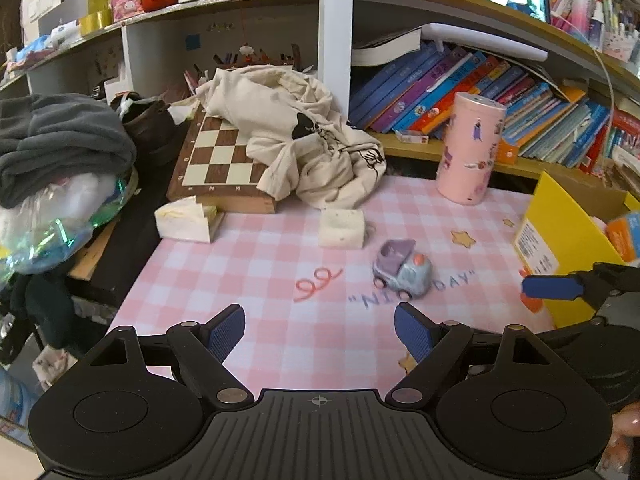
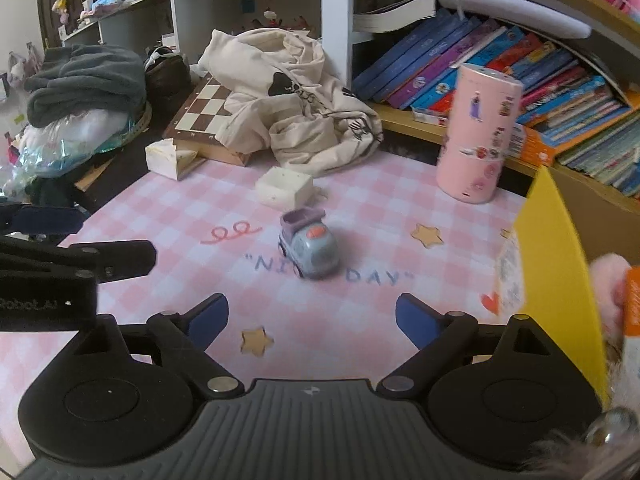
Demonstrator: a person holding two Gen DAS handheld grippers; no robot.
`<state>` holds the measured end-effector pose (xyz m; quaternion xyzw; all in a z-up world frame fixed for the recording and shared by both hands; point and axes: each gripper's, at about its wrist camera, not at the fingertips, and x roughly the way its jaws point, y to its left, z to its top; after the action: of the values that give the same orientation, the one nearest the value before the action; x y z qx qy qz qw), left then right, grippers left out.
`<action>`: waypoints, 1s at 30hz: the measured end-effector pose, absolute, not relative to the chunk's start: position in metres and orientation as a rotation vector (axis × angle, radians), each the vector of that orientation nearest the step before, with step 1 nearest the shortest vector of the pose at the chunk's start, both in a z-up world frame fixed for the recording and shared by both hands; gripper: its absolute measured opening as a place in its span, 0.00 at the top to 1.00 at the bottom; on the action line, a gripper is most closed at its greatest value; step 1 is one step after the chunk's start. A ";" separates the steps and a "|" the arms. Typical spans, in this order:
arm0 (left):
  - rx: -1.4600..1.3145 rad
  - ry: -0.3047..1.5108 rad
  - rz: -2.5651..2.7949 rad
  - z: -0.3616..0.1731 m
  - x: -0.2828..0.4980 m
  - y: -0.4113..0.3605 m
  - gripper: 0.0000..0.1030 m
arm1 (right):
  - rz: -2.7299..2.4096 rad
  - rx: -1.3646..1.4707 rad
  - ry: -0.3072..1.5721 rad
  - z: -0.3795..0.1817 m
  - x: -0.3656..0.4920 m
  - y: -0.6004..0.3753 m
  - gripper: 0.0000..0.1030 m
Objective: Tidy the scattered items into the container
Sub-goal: 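Move the right tool to the grey toy car and close around it, then grasp the grey toy car with the right gripper while the left gripper grasps the white foam block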
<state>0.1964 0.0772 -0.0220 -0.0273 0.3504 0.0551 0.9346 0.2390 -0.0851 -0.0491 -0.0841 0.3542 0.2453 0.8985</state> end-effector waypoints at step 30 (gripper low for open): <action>-0.016 0.806 0.011 -0.080 0.359 0.087 0.21 | 0.498 -0.221 0.763 -0.106 0.331 -0.037 0.51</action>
<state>0.3590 0.0867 -0.0795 -0.0078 0.3923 0.0056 0.9198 0.3308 -0.0374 -0.1062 -0.1064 0.3678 0.2398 0.8921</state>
